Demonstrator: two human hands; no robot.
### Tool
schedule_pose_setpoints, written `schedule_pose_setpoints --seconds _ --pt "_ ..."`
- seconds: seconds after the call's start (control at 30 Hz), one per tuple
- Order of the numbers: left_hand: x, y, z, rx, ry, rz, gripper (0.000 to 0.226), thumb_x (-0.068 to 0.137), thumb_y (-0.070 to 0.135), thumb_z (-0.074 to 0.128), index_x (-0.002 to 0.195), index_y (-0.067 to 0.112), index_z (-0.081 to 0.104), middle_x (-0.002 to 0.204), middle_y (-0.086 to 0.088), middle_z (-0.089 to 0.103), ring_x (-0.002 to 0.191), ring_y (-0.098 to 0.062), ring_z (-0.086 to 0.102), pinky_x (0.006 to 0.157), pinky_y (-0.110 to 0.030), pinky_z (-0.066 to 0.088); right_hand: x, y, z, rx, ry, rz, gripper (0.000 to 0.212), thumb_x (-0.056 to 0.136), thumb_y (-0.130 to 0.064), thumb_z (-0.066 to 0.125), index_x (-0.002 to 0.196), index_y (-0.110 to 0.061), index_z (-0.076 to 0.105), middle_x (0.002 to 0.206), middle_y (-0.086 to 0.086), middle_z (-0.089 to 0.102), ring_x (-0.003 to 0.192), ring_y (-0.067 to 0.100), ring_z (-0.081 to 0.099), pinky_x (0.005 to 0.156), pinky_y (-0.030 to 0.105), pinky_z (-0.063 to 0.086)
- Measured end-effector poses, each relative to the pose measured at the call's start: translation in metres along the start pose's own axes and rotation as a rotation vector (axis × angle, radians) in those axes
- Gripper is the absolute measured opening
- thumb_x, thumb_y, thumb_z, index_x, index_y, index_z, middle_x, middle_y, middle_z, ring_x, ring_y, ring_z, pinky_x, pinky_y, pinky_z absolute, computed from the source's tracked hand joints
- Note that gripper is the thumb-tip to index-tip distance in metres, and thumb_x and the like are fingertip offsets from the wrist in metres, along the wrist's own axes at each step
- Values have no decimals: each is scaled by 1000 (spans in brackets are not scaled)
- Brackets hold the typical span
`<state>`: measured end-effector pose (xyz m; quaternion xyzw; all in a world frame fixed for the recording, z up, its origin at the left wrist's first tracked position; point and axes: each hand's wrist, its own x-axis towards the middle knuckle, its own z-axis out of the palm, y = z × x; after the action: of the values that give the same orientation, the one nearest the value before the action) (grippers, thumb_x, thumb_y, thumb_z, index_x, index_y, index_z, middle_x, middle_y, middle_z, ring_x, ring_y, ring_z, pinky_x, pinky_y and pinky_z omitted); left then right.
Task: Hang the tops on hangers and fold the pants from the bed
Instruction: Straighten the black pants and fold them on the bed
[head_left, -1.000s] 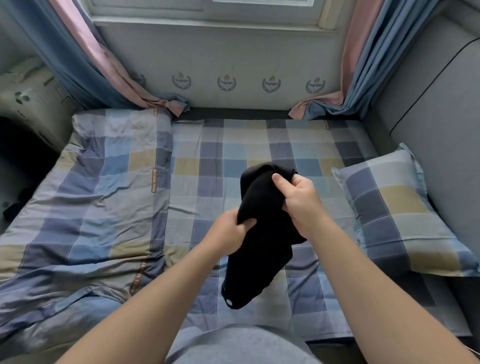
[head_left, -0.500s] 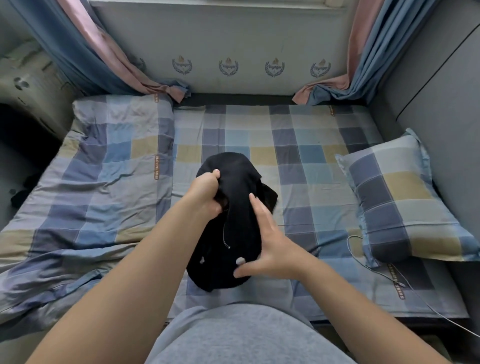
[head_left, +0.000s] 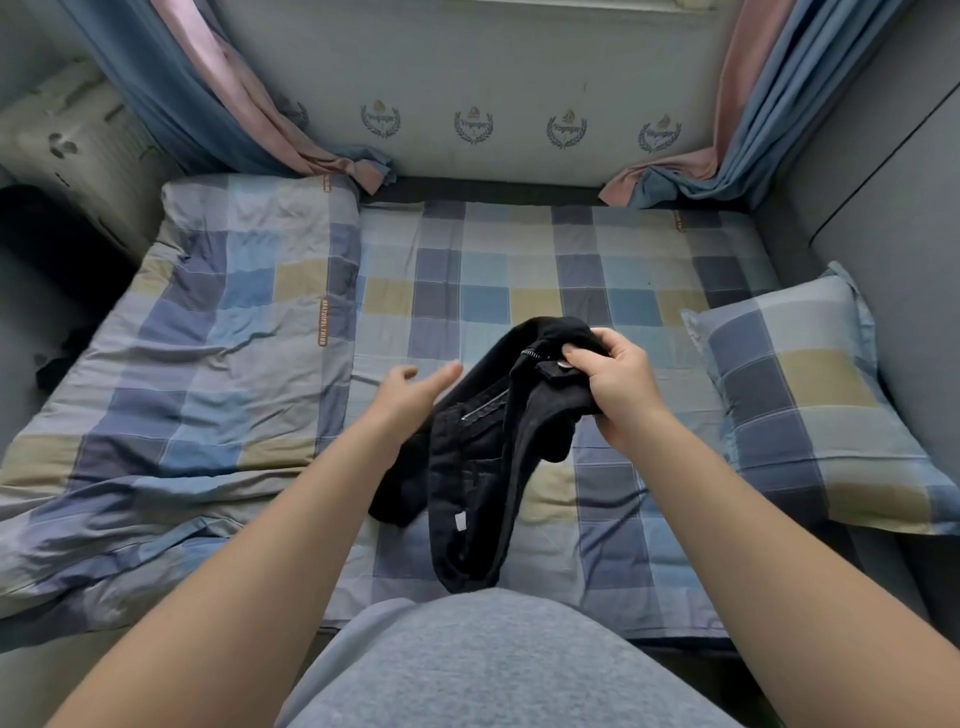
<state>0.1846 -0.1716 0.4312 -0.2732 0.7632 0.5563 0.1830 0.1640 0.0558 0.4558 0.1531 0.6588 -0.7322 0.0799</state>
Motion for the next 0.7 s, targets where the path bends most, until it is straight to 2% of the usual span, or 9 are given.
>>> schedule_pose_setpoints --seconds 0.1,0.17,0.27,0.33,0.4,0.47,0.57,0.63,0.7 --pt "-7 -23 8 -12 -120 -240 133 46 81 79 150 10 37 149 -12 48 130 -35 51 105 -44 43 2 0 0 161 23 34 11 95 -2 62 95 -13 67 85 5 75 74 18 72 60 28 56" --pt "-12 -31 15 -26 -207 -415 138 32 85 78 146 13 46 143 -13 55 126 -37 55 108 -52 42 1 1 1 243 14 33 12 96 -1 60 97 -11 65 91 7 74 78 20 72 65 31 58" --pt "-11 -39 24 -21 -278 -567 115 50 88 73 140 20 50 145 -15 53 131 -42 49 110 -61 32 -2 0 2 328 -26 41 12 97 0 59 97 -11 64 90 9 73 79 23 73 69 35 59" --pt "-3 -47 25 -166 -293 -623 97 60 85 70 130 18 61 135 -15 62 124 -40 56 112 -57 32 -6 0 1 339 -32 21 12 97 -1 59 98 -11 63 89 7 73 79 22 72 68 35 59" --pt "3 -57 24 -389 -213 -681 73 67 78 71 110 18 72 112 -14 75 106 -35 66 110 -52 37 -9 0 -1 363 -21 -8 13 98 0 57 98 -12 63 91 6 73 80 21 72 68 34 59" --pt "8 -66 23 -514 -126 -710 66 73 71 72 111 18 69 113 -11 74 108 -36 64 107 -55 38 -10 1 -3 387 -4 -23 15 99 1 55 99 -13 62 94 6 71 82 21 71 69 35 59" --pt "7 -66 26 -717 -177 -736 68 77 57 78 121 8 59 120 -22 65 105 -46 65 81 -61 53 -12 2 -2 347 0 -12 16 98 2 56 98 -14 61 95 8 69 81 20 70 70 37 59" --pt "4 -56 32 -811 -208 -684 51 85 40 77 118 5 61 108 -24 72 88 -42 73 72 -53 58 -16 8 1 317 -21 6 17 97 2 58 97 -14 61 93 9 69 79 19 70 68 37 59" --pt "7 -43 38 -842 -136 -560 25 96 17 64 120 6 62 91 -17 76 74 -30 75 64 -42 60 -21 16 0 298 -47 36 16 96 1 61 98 -15 63 95 8 71 82 20 72 67 37 59"
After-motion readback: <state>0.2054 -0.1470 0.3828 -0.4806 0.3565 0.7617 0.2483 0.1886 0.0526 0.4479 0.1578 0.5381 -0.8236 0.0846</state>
